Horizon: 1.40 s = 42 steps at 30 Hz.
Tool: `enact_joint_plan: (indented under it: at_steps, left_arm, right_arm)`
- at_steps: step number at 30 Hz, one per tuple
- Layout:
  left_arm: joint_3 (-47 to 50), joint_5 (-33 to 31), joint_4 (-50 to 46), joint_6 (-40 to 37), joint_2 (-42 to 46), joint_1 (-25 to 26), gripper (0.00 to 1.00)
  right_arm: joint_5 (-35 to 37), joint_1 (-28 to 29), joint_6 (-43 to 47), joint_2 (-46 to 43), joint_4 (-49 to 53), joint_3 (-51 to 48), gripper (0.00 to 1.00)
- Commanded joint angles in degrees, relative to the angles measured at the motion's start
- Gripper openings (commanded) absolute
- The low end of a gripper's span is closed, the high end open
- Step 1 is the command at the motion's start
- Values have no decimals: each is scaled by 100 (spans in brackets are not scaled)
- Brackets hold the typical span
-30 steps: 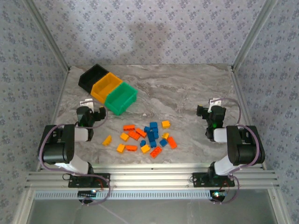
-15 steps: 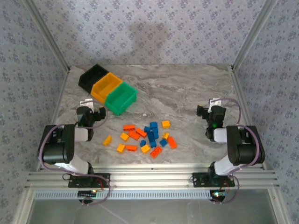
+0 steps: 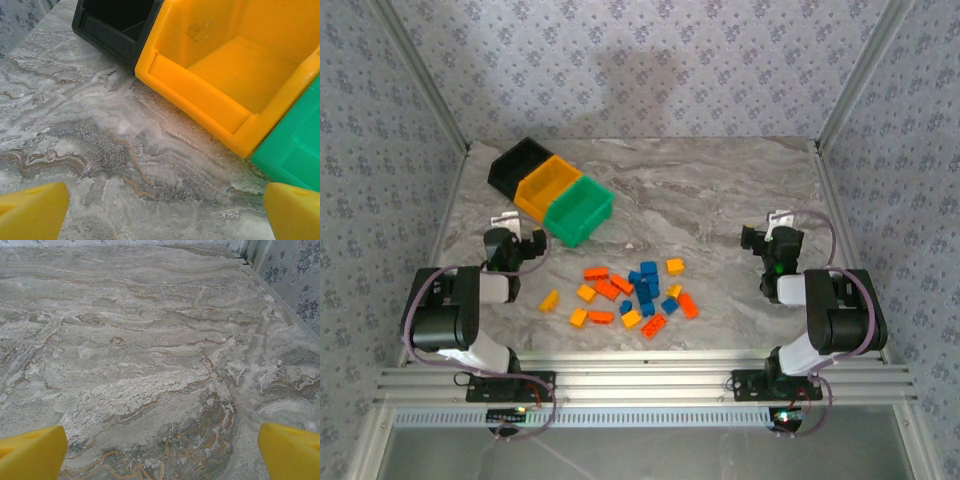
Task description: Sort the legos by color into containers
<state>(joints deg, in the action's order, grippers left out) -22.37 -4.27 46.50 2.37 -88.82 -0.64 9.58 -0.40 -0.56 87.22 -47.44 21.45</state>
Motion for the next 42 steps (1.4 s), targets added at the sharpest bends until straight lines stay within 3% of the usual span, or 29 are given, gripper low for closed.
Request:
enact_joint_plan:
  at_steps: [1,5,8,10,15,16,20,21,22,23,24,25,26,29,30,32,36,42]
  left_arm:
    - [-127,75,43,-65,75,-18,100]
    - [-212,76,-93,-73,147,-4,100]
    - [-918,22,-1692,-88,569,11,100]
    - [-1130,62,-2099,-112,683,16,99]
    - [-828,-10,-1613,98,1573,133,100]
    - [-799,-44,-1522,223,1752,151,99]
    - [-1020,-545,-1522,1348,2292,157,100]
    - [-1183,-762,-1843,1837,2368,141,100]
    - [-1334,-782,-2160,2194,2437,110,100]
    - [-1521,-714,-2750,2740,2516,62,100]
    - [-1785,-937,-3527,3275,2576,47,100]
    - [-1928,-1143,-3878,3626,2580,40,100]
    - [-1942,-1058,-3856,3603,2575,21,100]
    - [-1801,222,-3246,3215,2472,13,100]
    - [-1954,303,-3437,3062,2374,100,100]
    - [-2492,410,-4135,2508,1997,356,100]
    - [-4102,492,-5845,1235,639,992,80]
    - [-5338,124,-6678,453,-696,1320,83]
  right_arm:
    - [-51,-30,43,7,-127,-8,100]
    - [-79,-43,47,-20,-129,3,100]
    - [374,136,71,-565,1408,619,100]
    - [441,180,-47,-765,2429,1100,99]
    - [929,518,-642,-1264,3104,1346,100]
    - [1249,692,-660,-1365,3206,1388,100]
    - [3802,1612,-804,-1620,3300,1571,100]
    - [4190,1628,-1611,-1621,3615,1704,100]
    - [4366,1570,-2892,-1648,4686,1928,100]
    - [4203,1395,-4606,-1687,6178,2258,100]
    - [3203,1041,-4488,-1723,6277,2419,100]
    - [2178,759,-3825,-1736,5867,2378,100]
    - [1719,655,-3726,-1735,5692,2300,100]
    - [1311,639,-3606,-1806,5201,1962,100]
    - [1063,634,-3386,-1783,5292,1992,100]
    - [721,638,-3201,-1637,5679,2206,100]
    - [20,681,-2924,-1360,5877,2378,100]
    - [-318,878,-2813,-1206,5959,2467,100]
